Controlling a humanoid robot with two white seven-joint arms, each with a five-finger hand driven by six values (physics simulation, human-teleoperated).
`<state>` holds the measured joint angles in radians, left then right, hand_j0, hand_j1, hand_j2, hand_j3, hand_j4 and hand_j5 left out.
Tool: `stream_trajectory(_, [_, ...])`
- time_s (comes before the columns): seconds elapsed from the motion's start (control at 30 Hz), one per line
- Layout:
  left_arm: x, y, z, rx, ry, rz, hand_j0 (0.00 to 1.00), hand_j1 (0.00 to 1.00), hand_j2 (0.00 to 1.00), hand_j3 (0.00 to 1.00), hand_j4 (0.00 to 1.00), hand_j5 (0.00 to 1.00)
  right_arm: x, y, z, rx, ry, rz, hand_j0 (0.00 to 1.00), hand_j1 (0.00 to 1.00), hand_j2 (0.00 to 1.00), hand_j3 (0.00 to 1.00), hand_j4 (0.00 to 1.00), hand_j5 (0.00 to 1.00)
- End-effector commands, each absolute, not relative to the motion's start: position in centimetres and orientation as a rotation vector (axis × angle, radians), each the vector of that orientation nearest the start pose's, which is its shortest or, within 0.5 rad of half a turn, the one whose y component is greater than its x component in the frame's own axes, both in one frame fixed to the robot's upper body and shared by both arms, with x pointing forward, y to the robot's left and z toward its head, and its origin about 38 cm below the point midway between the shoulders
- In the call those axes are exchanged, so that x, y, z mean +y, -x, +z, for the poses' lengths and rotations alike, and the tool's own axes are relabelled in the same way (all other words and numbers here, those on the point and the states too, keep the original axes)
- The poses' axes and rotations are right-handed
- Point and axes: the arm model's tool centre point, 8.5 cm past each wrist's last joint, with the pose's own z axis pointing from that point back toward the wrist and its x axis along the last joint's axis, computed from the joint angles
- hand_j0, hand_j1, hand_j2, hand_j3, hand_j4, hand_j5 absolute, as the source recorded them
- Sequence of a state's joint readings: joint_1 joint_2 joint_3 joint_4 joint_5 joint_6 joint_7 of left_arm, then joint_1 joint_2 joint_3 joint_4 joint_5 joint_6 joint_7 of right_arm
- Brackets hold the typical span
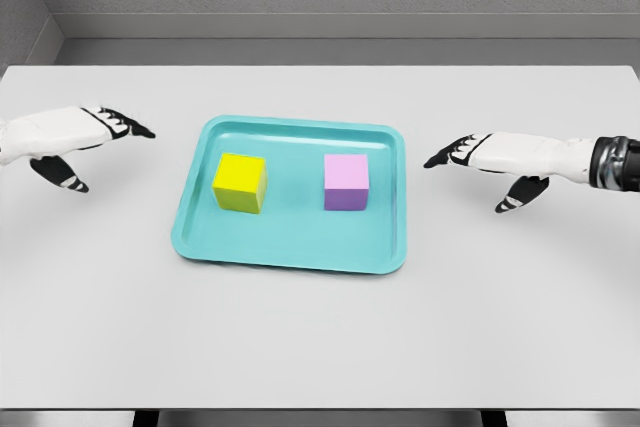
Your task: Push two cubes
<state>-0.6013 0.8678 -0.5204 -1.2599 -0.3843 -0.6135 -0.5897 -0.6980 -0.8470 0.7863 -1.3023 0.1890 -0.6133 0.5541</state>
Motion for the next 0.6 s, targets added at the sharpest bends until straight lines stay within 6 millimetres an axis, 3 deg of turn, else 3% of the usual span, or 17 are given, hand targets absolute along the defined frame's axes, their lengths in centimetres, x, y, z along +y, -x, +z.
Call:
stream_trajectory(0.0, [38.2,-44.1,18.9,-1.162,-0.417,-1.975,1.00,1.00,1.00,1.00,1.00,1.00,-32.1,-43.7,18.0,-1.329,0.173,1.987,1.00,1.00,1.00,1.00,1.00,1.00])
stream_trajectory(0.03, [38.3,-44.2,19.2,-1.170,-0.420,-1.973,0.89,0.89,0.89,0.89,0.89,0.89,-32.1,-43.7,18.0,-1.328,0.173,1.986,1.00,1.00,1.00,1.00,1.00,1.00])
stream_trajectory(0.1, [38.4,-44.1,20.1,-1.186,-0.438,-1.974,0.80,0.80,0.80,0.80,0.80,0.80,-32.2,-43.8,18.1,-1.330,0.178,1.983,1.00,1.00,1.00,1.00,1.00,1.00])
stream_trajectory(0.23, [36.6,-43.7,21.0,-1.222,-0.446,-2.032,0.79,0.79,0.79,0.79,0.79,0.79,-33.4,-44.6,18.4,-1.309,0.209,1.959,1.00,1.00,1.00,1.00,1.00,1.00])
stream_trajectory(0.33, [34.5,-43.2,22.3,-1.287,-0.450,-2.081,0.79,0.79,0.79,0.79,0.79,0.79,-32.7,-45.0,19.2,-1.308,0.216,1.996,0.98,0.98,0.98,0.98,0.98,0.98])
stream_trajectory(0.37, [34.2,-43.1,22.4,-1.299,-0.450,-2.085,0.79,0.79,0.79,0.79,0.79,0.79,-32.7,-45.0,19.1,-1.306,0.216,1.997,0.84,0.84,0.84,0.84,0.84,0.84])
stream_trajectory(0.4, [33.7,-43.1,22.2,-1.308,-0.442,-2.086,0.79,0.79,0.79,0.79,0.79,0.79,-32.4,-44.7,18.4,-1.283,0.194,2.017,0.61,0.61,0.61,0.61,0.61,0.61])
stream_trajectory(0.43, [33.7,-43.1,21.9,-1.302,-0.439,-2.088,0.79,0.79,0.79,0.79,0.79,0.79,-32.1,-44.6,18.2,-1.271,0.183,2.031,0.49,0.49,0.49,0.49,0.49,0.49])
stream_trajectory(0.53, [32.8,-43.7,20.7,-1.314,-0.412,-2.066,0.79,0.79,0.79,0.79,0.79,0.79,-31.9,-44.9,19.1,-1.235,0.180,2.079,0.17,0.17,0.17,0.17,0.17,0.17])
stream_trajectory(0.57, [32.7,-43.8,20.3,-1.310,-0.407,-2.062,0.79,0.79,0.79,0.79,0.79,0.79,-30.9,-45.1,19.7,-1.260,0.181,2.094,0.16,0.16,0.16,0.16,0.16,0.16])
